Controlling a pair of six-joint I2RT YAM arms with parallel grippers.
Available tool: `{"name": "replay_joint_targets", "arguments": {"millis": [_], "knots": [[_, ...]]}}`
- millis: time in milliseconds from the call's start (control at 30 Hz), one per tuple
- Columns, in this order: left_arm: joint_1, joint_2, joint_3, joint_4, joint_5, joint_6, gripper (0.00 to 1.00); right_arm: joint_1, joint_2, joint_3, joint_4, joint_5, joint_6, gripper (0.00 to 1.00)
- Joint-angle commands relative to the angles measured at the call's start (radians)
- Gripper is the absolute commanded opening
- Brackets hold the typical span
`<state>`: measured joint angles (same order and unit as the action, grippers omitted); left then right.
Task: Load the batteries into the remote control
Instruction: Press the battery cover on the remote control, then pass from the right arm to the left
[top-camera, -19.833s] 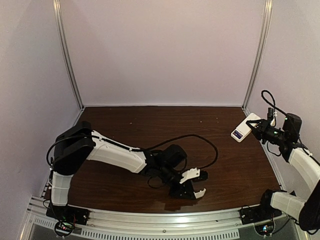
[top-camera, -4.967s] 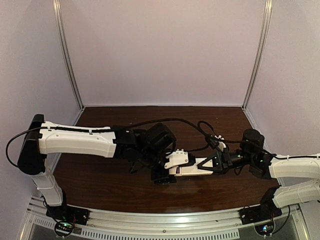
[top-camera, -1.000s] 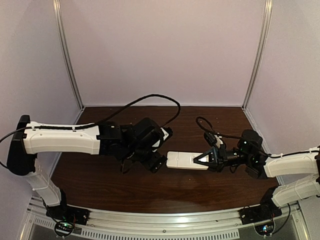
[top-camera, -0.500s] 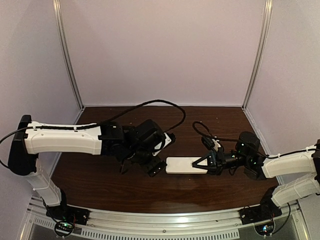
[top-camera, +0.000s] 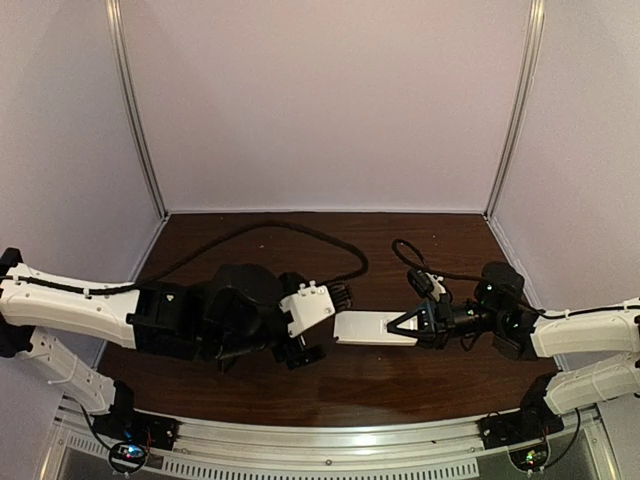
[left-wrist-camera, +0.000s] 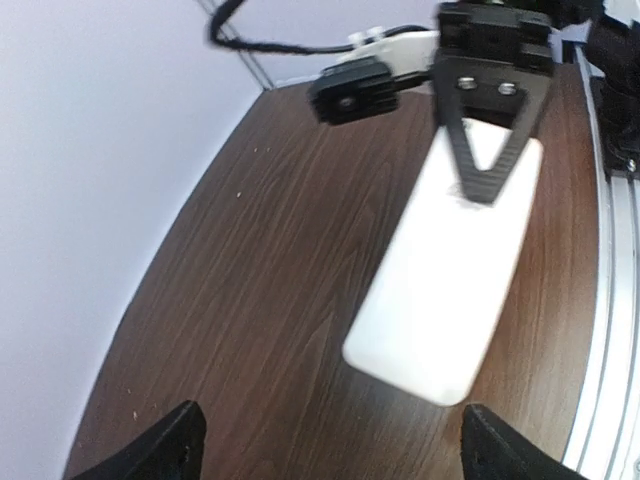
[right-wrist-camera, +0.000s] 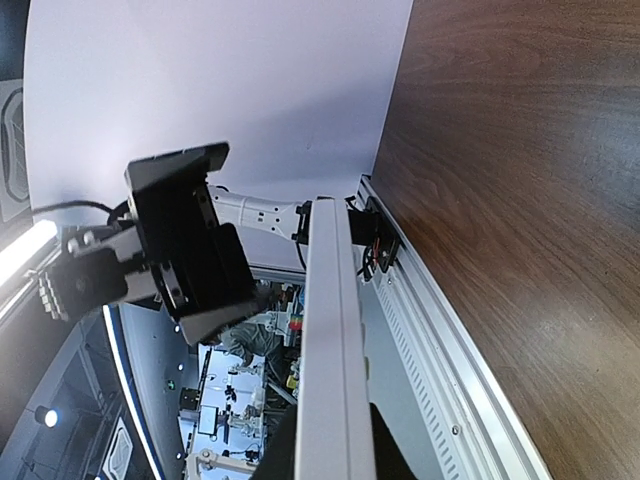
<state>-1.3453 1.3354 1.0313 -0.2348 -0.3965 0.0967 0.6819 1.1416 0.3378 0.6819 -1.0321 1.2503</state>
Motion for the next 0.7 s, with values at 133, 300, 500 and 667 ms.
{"name": "replay_joint_targets", "arguments": {"millis": [133,300,500,667], "knots": [[-0.178,0.237,0.096,0.138,-0.351,0.396,0.80,-0.004,0.001,0.014,0.036,0.045,0.067,0.00],[-0.202,0.330,0.131,0.175,-0.420,0.493,0.73,-0.003,0.010,-0.001,0.048,0.049,0.096,0.00],[-0.214,0.409,0.151,0.266,-0.476,0.607,0.63,0.000,0.029,-0.030,0.112,0.048,0.148,0.00],[-0.214,0.454,0.157,0.343,-0.503,0.708,0.53,0.006,0.039,-0.034,0.143,0.043,0.174,0.00]]}}
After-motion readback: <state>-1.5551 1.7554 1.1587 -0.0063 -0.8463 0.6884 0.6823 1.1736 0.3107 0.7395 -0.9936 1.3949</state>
